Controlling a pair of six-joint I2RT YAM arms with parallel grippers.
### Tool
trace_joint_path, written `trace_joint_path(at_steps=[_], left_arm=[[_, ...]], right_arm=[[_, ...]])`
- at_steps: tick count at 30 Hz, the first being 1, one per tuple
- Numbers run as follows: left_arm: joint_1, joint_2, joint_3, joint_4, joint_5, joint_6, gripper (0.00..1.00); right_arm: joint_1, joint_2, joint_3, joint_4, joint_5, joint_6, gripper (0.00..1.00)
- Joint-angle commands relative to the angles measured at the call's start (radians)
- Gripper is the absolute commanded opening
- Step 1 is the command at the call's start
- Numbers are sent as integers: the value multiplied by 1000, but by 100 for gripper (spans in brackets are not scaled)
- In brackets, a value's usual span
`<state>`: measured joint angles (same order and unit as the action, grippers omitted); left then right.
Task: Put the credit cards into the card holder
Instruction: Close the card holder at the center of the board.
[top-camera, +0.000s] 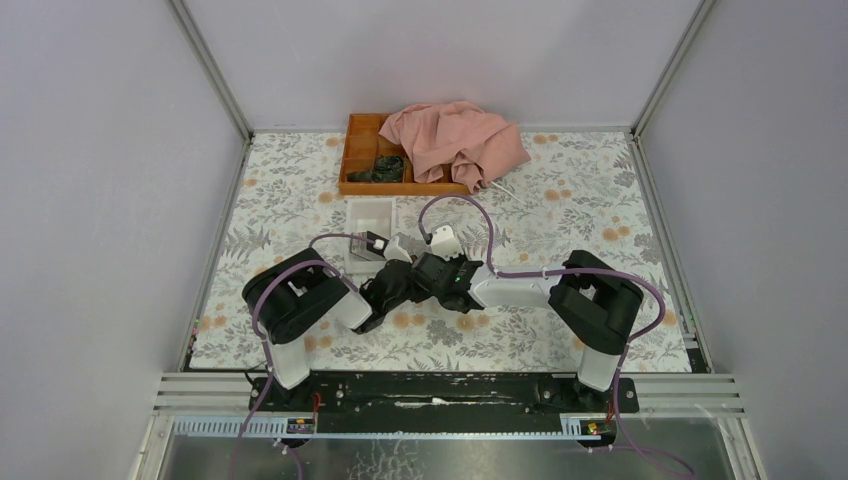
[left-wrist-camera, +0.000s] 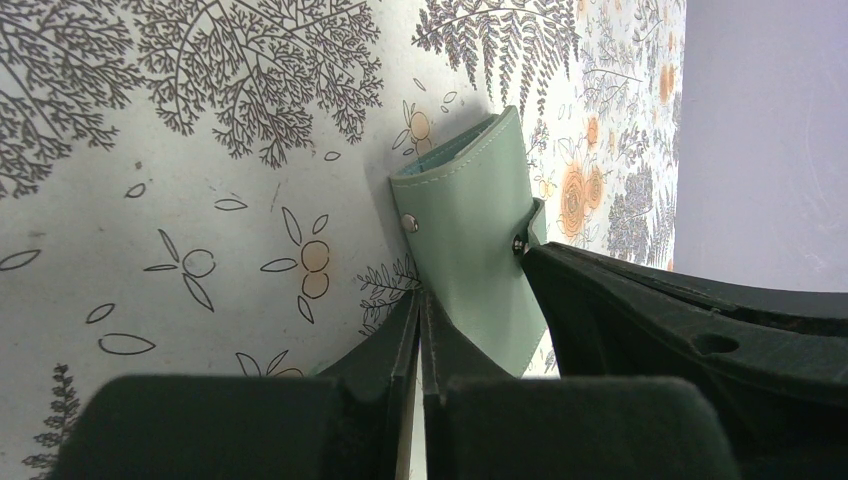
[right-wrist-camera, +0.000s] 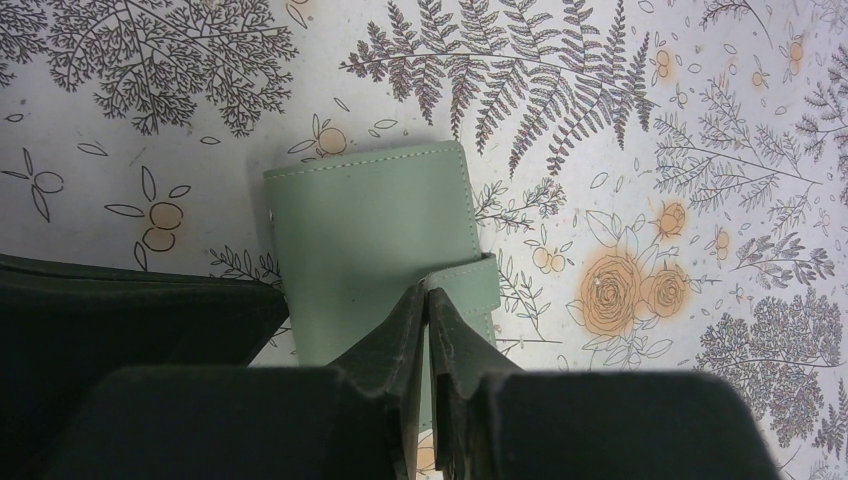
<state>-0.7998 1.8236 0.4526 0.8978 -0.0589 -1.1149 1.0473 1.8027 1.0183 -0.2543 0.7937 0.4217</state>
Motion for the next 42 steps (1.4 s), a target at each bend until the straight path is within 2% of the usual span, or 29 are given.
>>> trace_joint_path(at_steps=[1,42], left_arm=[[-27,44,-8,-209,8,50,7],[-47,48,-15,-201,-3,43,7]], right_arm=[[14,-2,35,-3,-6,5,11],[-52,65,-9,76,-79,15,11]])
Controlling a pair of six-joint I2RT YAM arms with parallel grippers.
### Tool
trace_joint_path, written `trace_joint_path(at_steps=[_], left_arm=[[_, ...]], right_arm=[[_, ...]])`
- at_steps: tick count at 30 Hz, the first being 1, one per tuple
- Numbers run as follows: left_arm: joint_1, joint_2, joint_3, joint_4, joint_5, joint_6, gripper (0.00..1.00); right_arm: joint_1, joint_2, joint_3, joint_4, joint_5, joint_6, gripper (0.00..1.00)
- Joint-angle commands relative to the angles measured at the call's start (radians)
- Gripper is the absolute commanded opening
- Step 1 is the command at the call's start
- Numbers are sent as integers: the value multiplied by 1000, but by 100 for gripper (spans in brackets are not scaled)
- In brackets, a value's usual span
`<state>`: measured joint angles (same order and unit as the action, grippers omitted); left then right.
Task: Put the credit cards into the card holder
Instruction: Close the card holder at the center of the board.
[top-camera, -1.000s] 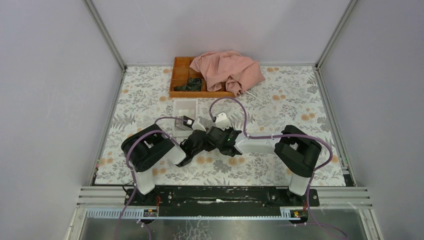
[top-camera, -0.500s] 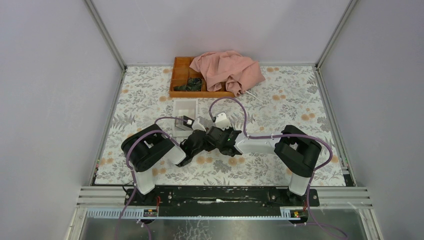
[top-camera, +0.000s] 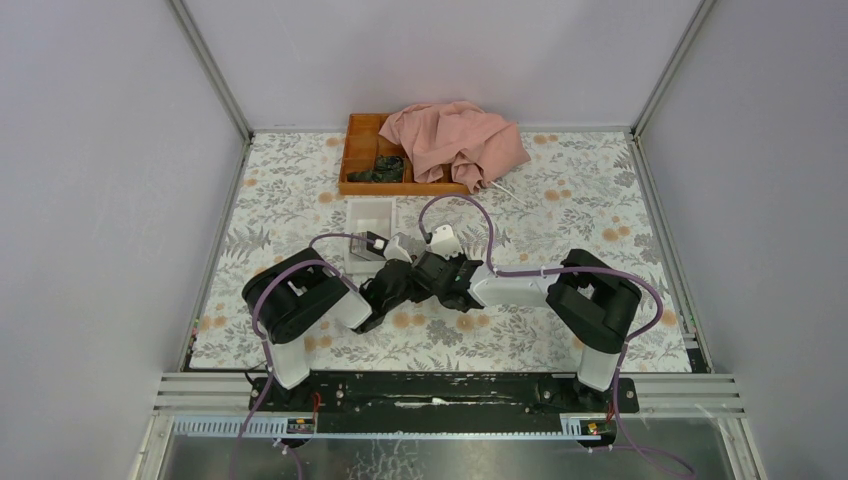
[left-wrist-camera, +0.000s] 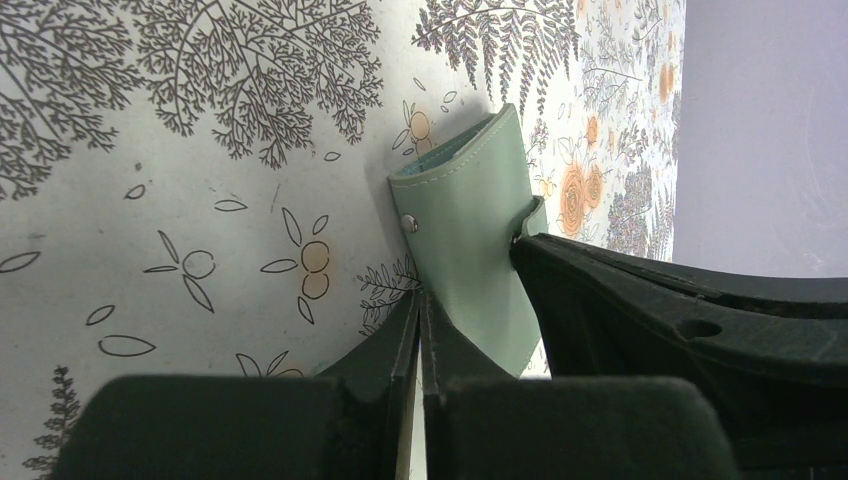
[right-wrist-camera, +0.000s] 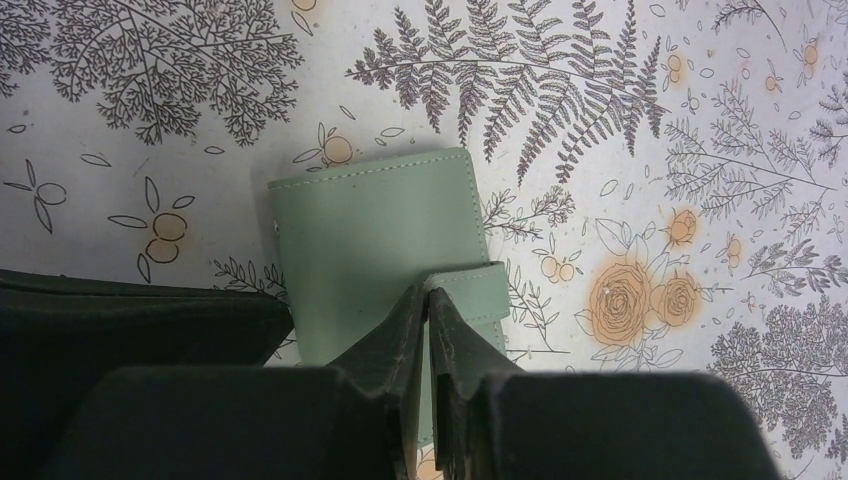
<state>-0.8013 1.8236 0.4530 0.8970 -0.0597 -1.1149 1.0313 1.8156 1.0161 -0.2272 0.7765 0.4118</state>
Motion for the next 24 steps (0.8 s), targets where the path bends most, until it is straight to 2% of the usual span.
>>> trace_joint_path(at_steps=[1,20,24], left_arm=[[-46,51,-16,-199,-3,41,7],[-45,46,-20,-195,-4,32,7],[-45,29,-15,-211,-10,32,7]], right_arm=[[-40,53,-8,49,-65,26,11],[-79,6,-58,0,-99,98,12],[-71,-30,-65,-15,-75,111,18]])
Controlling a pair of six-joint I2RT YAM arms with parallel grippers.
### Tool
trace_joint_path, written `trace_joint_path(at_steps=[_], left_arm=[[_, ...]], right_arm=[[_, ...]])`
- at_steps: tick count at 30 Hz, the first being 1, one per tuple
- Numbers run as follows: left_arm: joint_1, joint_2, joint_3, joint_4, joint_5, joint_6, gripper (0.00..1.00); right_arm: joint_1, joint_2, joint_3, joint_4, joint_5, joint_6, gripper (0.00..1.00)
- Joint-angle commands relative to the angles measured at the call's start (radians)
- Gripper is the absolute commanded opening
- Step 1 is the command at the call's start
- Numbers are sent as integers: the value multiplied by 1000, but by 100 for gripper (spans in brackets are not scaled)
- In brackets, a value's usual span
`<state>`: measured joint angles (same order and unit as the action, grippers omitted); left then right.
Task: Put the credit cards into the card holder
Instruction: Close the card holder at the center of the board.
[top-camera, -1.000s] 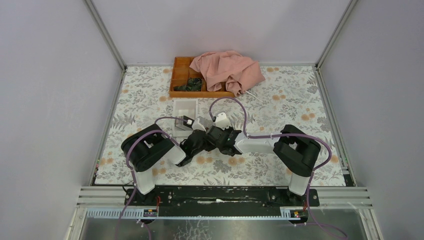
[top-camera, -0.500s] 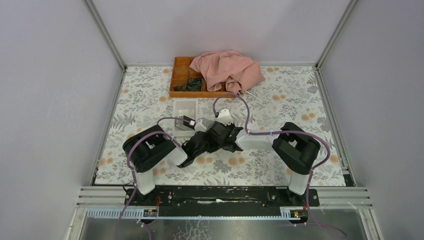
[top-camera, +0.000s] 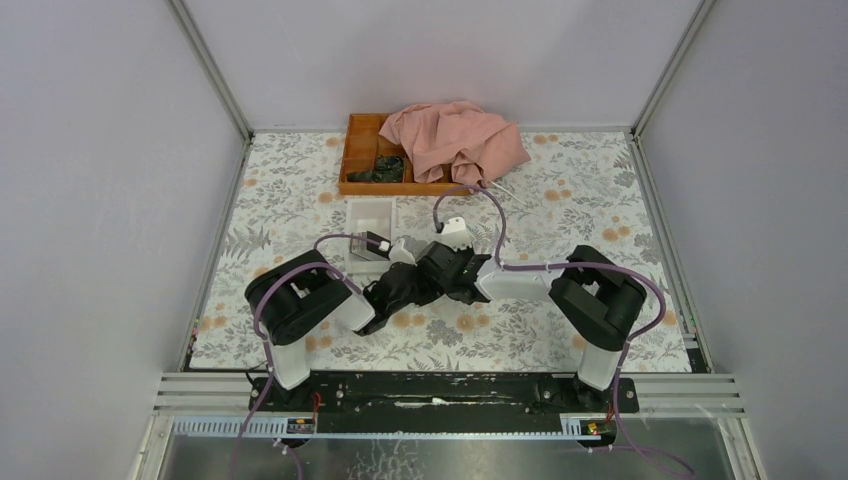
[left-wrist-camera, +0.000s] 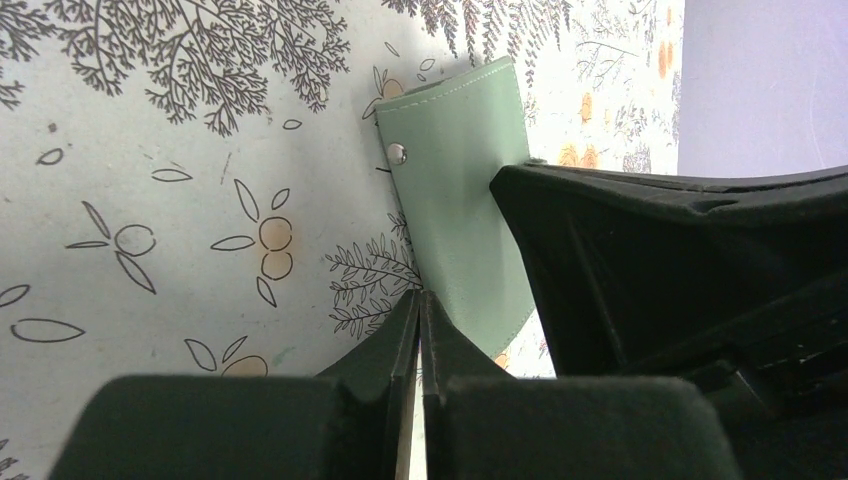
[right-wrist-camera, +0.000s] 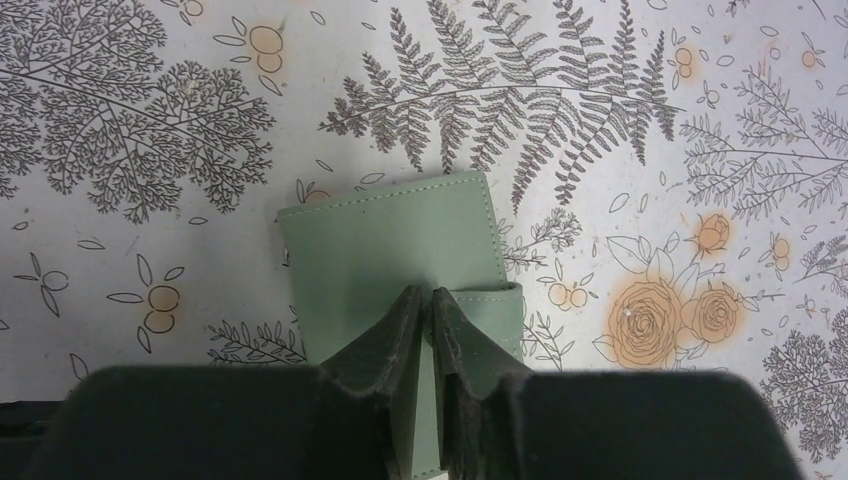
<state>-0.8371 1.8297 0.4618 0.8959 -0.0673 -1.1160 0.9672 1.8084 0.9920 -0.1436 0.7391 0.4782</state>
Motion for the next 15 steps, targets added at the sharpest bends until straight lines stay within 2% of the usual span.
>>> trace_joint_path(at_steps=[1,9,15], left_arm=[[-10,19,-23,-214,-1,33,7],[-11,11,-20,-227,0,32,7],[-11,-10,-16,-248,-7,35,7]], right_arm=[[-6,-31,-42,-101,-30,46,19],[-5,-72,-77,-98,-2,71,22],[-5,-113,-139,-27,-13,97,22]])
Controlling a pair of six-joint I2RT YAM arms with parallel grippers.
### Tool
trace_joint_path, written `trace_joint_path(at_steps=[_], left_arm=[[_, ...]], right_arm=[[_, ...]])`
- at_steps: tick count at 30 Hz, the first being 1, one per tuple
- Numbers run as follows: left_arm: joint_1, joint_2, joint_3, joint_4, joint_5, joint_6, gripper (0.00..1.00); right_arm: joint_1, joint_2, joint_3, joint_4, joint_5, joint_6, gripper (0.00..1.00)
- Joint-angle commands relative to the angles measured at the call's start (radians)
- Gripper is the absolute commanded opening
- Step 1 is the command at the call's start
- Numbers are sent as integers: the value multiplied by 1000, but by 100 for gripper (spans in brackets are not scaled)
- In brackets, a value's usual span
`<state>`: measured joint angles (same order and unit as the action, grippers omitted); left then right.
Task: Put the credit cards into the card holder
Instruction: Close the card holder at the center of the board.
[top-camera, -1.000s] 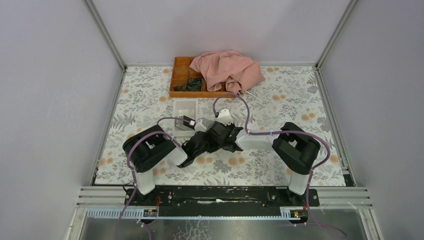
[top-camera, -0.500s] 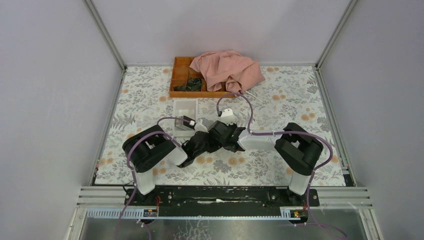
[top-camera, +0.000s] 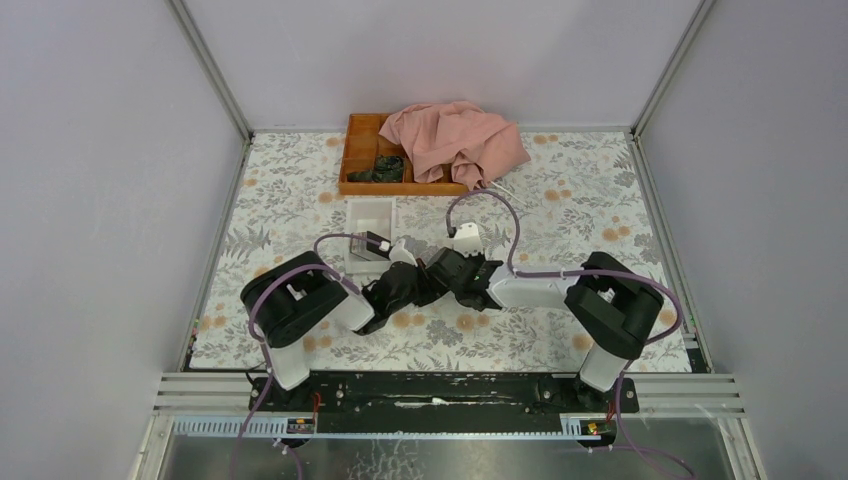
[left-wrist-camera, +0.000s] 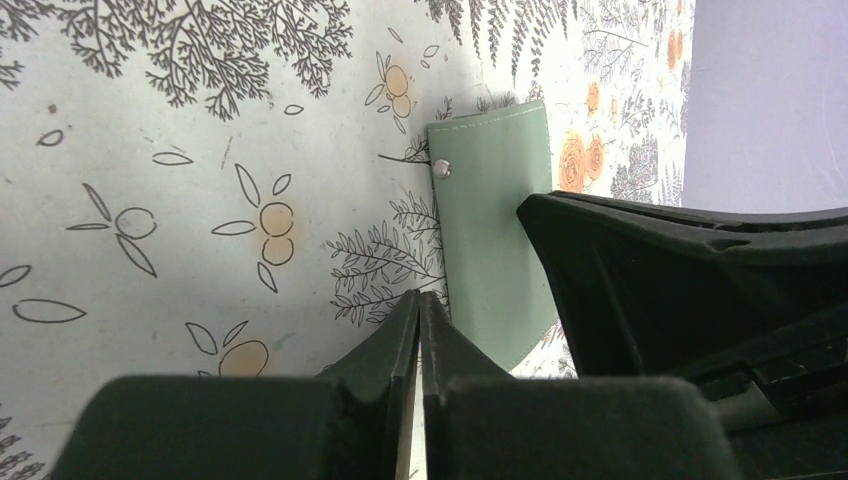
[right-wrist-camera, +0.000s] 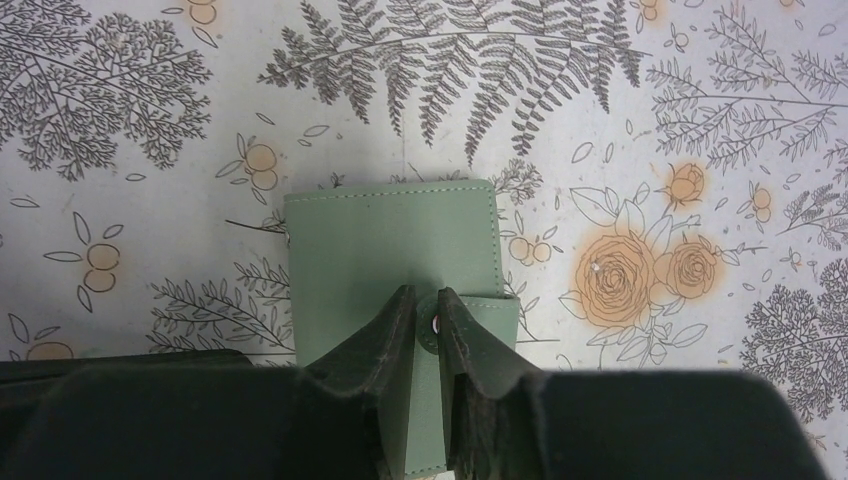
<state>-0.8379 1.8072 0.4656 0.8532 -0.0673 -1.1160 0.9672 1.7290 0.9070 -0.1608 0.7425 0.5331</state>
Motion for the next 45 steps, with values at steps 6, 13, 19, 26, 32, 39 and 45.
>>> trace_joint_path(at_steps=[6,13,19,26,32,39,45], left_arm=[[-19,11,-15,-207,-8,31,7],[-33,23,-13,-206,-14,25,7],[-43,29,-11,-206,-20,24,7],[-56,33,-4,-217,-26,25,7],[-71,36,8,-239,-38,27,7],[-77,26,10,-264,-53,31,7],[-77,15,6,-277,-59,41,7]], right_arm=[[-4,-54,-127,66,-26,88,19],[20,-55,-231,147,-1,189,17],[48,-30,-286,157,39,293,17],[54,-8,-380,202,44,410,17],[69,48,-438,274,32,488,17],[87,165,-511,391,22,614,16],[87,243,-582,470,33,747,16]])
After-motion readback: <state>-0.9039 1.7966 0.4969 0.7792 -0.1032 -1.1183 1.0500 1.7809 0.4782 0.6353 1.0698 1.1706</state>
